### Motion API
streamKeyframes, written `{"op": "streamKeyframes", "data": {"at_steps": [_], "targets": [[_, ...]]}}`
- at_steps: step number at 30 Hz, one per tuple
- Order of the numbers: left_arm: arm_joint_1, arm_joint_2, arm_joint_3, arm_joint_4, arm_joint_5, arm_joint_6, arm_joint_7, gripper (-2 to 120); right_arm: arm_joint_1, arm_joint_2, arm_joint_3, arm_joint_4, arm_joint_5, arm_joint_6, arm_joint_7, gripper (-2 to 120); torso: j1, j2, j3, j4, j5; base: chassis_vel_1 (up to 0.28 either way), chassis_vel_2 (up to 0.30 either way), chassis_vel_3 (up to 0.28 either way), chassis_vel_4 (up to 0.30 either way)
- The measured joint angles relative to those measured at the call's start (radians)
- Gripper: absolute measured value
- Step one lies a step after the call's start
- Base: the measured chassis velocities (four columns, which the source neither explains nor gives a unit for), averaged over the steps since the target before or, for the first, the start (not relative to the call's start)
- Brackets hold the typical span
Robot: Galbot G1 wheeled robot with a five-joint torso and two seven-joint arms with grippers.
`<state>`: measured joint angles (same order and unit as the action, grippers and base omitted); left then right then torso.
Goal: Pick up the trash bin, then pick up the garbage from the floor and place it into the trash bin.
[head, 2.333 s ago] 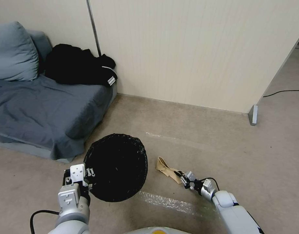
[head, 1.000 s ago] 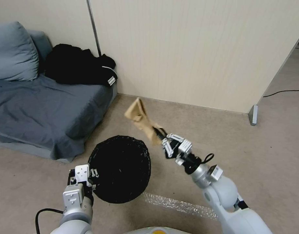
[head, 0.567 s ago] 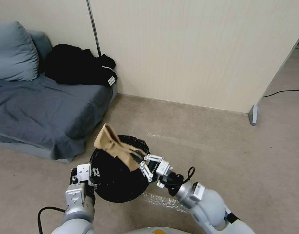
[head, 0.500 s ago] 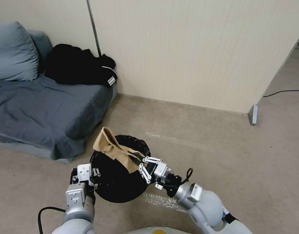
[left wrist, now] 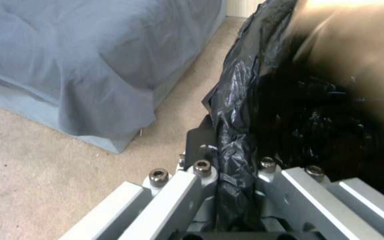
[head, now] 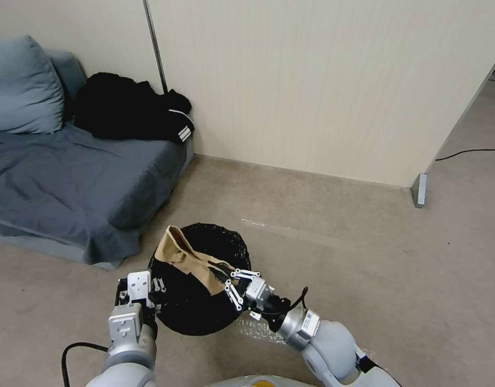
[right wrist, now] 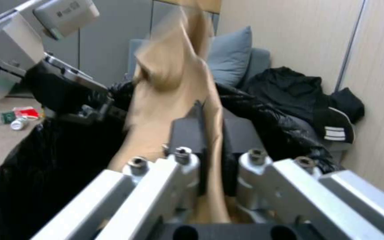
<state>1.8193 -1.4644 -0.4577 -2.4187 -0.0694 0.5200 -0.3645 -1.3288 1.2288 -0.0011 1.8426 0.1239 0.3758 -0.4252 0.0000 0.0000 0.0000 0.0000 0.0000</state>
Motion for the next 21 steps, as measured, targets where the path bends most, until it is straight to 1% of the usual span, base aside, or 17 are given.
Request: {"op": "streamKeyframes", "data": {"at_steps": [3,4,6,7,10,11,14,15,17,18,19,21], "targets": [[-0.005,0.002,-0.005,-0.001,-0.005,0.002,0.0,1,-0.008,-0.004,0.003,0.001,-0.001,-0.003,0.0,25,0.0,0.0,0.0,0.0,0.0,0.0,0.0,0.0,0.0],[-0.005,0.002,-0.005,-0.001,-0.005,0.002,0.0,1,-0.008,-0.004,0.003,0.001,-0.001,-0.003,0.0,25,0.0,0.0,0.0,0.0,0.0,0.0,0.0,0.0,0.0],[-0.008,0.003,-0.006,-0.002,-0.007,0.003,0.0,1,-0.013,-0.005,0.005,0.003,-0.002,-0.003,0.0,36,0.0,0.0,0.0,0.0,0.0,0.0,0.0,0.0,0.0],[-0.008,0.003,-0.006,-0.002,-0.007,0.003,0.0,1,-0.013,-0.005,0.005,0.003,-0.002,-0.003,0.0,36,0.0,0.0,0.0,0.0,0.0,0.0,0.0,0.0,0.0],[-0.009,0.003,-0.004,-0.002,-0.008,0.005,0.0,1,-0.018,-0.008,0.008,0.01,-0.003,-0.003,-0.001,51,0.0,0.0,0.0,0.0,0.0,0.0,0.0,0.0,0.0],[-0.009,0.003,-0.004,-0.002,-0.008,0.005,0.0,1,-0.018,-0.008,0.008,0.01,-0.003,-0.003,-0.001,51,0.0,0.0,0.0,0.0,0.0,0.0,0.0,0.0,0.0],[-0.01,0.002,-0.003,-0.002,-0.007,0.005,0.0,1,-0.021,-0.009,0.013,0.015,-0.003,-0.004,-0.002,65,0.0,0.0,0.0,0.0,0.0,0.0,0.0,0.0,0.0],[-0.01,0.002,-0.003,-0.002,-0.007,0.005,0.0,1,-0.021,-0.009,0.013,0.015,-0.003,-0.004,-0.002,65,0.0,0.0,0.0,0.0,0.0,0.0,0.0,0.0,0.0],[-0.011,0.002,-0.003,-0.002,-0.007,0.005,0.0,1,-0.023,-0.01,0.015,0.017,-0.003,-0.004,-0.002,76,0.0,0.0,0.0,0.0,0.0,0.0,0.0,0.0,0.0],[-0.011,0.002,-0.003,-0.003,-0.007,0.005,0.0,1,-0.024,-0.01,0.017,0.02,-0.004,-0.004,-0.003,80,0.0,0.0,0.0,0.0,0.0,0.0,0.0,0.0,0.0],[-0.011,0.002,-0.003,-0.003,-0.007,0.005,0.0,1,-0.024,-0.01,0.017,0.02,-0.004,-0.004,-0.003,80,0.0,0.0,0.0,0.0,0.0,0.0,0.0,0.0,0.0],[-0.011,0.003,-0.005,-0.004,-0.007,0.005,0.0,1,-0.027,-0.01,0.024,0.032,-0.006,-0.005,-0.003,89,0.0,0.0,0.0,0.0,0.0001,0.0,0.0,0.0,0.0]]}}
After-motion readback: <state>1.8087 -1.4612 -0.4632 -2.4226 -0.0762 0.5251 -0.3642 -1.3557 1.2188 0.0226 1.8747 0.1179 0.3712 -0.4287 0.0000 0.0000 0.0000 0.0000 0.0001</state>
